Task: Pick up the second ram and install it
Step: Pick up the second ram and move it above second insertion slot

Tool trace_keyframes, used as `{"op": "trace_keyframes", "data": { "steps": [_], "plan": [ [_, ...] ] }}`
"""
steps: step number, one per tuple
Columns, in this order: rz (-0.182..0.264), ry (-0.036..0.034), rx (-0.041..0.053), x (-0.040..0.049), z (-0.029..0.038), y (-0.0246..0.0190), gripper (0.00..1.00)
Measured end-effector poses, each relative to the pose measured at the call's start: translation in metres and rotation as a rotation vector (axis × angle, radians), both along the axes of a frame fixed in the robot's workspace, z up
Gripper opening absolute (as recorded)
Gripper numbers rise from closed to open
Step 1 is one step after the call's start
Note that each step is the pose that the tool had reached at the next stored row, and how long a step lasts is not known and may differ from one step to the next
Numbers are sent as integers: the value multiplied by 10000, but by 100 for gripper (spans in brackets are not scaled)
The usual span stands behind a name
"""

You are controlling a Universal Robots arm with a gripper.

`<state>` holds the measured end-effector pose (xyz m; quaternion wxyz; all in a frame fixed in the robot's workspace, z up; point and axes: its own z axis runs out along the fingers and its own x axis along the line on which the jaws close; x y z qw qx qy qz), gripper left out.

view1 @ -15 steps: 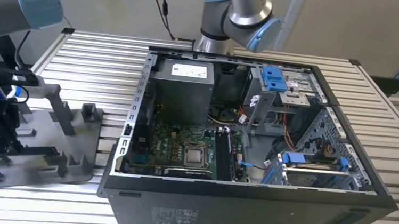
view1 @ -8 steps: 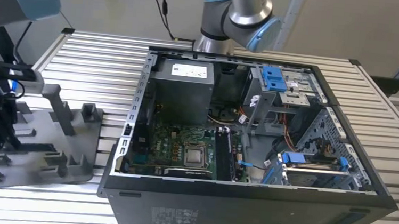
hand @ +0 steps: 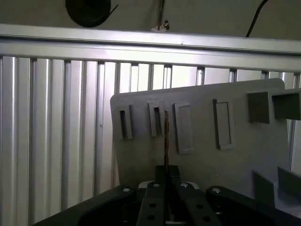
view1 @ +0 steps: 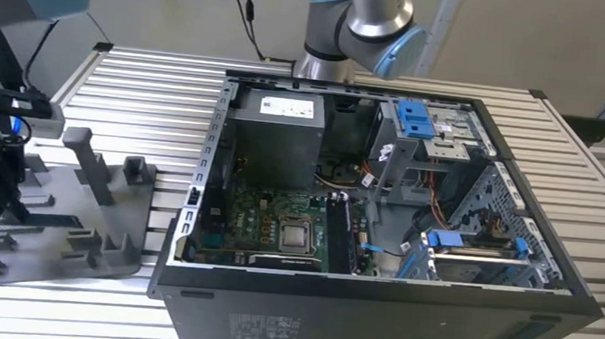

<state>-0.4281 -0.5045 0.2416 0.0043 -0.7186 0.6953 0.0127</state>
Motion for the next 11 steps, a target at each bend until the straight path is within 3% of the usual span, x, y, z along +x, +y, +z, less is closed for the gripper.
{"op": "trace_keyframes", "data": {
  "steps": [11],
  "plan": [
    [-49, 0, 0, -1, 148, 1, 14]
  ]
}}
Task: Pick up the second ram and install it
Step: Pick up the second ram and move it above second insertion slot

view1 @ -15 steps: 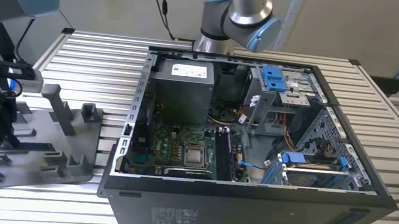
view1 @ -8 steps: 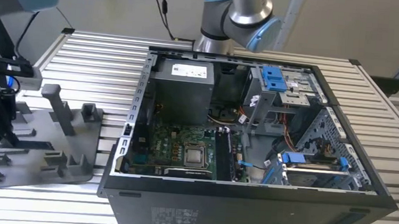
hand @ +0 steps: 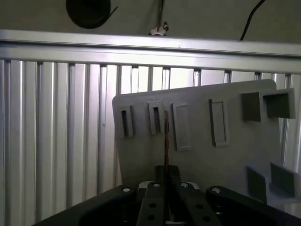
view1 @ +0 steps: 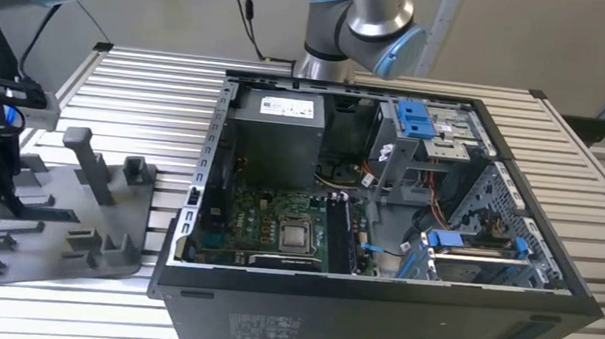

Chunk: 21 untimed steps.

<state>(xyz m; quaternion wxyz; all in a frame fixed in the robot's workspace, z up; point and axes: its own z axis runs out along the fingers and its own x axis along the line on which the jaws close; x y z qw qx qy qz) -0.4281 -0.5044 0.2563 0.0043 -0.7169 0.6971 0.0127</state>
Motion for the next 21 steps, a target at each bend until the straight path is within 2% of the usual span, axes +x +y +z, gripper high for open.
{"op": "trace_keyframes", "data": {
  "steps": [7, 21],
  "plan": [
    [-42, 0, 0, 0, 112, 0, 14],
    [-176, 0, 0, 0, 267, 16, 14]
  ]
}}
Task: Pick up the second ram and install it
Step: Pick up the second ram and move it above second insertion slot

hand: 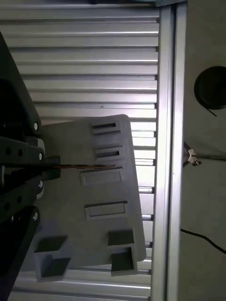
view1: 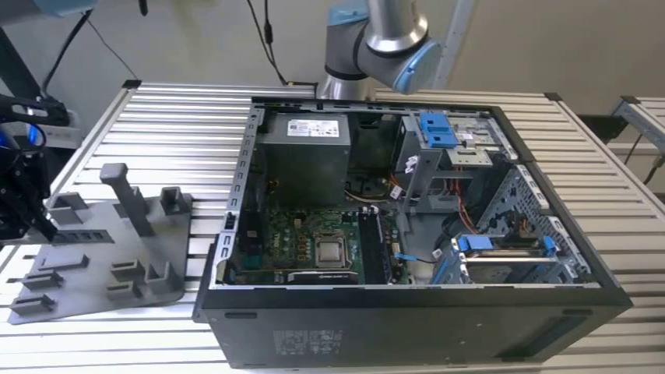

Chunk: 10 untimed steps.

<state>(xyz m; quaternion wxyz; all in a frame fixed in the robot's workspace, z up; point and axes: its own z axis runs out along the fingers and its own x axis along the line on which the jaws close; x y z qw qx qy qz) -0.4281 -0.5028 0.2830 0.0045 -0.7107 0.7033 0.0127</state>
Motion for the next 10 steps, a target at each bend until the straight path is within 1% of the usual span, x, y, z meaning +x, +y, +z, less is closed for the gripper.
{"op": "trace_keyframes", "data": {
  "steps": [3, 10],
  "plan": [
    [-7, 0, 0, 0, 54, 0, 14],
    [-25, 1, -1, 0, 228, 0, 14]
  ]
}}
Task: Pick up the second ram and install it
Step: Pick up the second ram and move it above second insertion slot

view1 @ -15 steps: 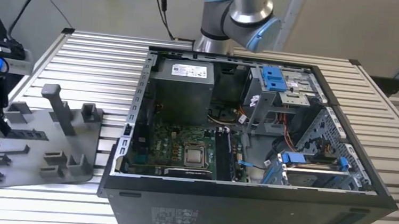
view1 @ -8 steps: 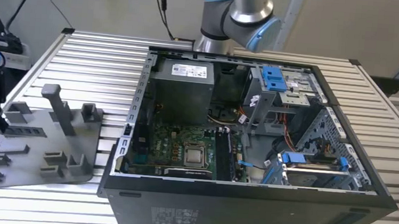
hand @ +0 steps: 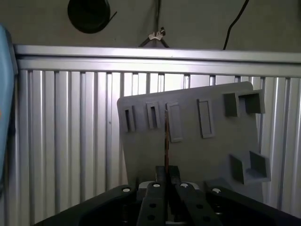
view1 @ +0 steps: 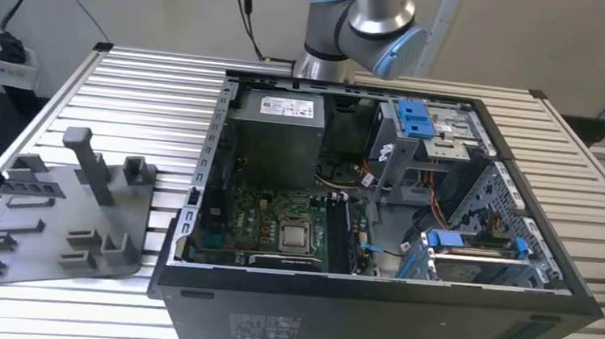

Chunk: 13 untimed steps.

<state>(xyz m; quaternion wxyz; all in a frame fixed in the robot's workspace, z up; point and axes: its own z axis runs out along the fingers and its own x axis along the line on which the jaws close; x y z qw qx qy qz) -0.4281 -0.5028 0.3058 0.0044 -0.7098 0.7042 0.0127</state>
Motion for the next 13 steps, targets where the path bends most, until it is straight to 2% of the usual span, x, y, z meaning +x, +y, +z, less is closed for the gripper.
{"op": "trace_keyframes", "data": {
  "steps": [5, 9, 13],
  "plan": [
    [0, 0, 0, 1, 135, 3, 14],
    [-2, -1, 1, 0, 247, 23, 14],
    [-1, -1, 0, 0, 392, 43, 14]
  ]
}}
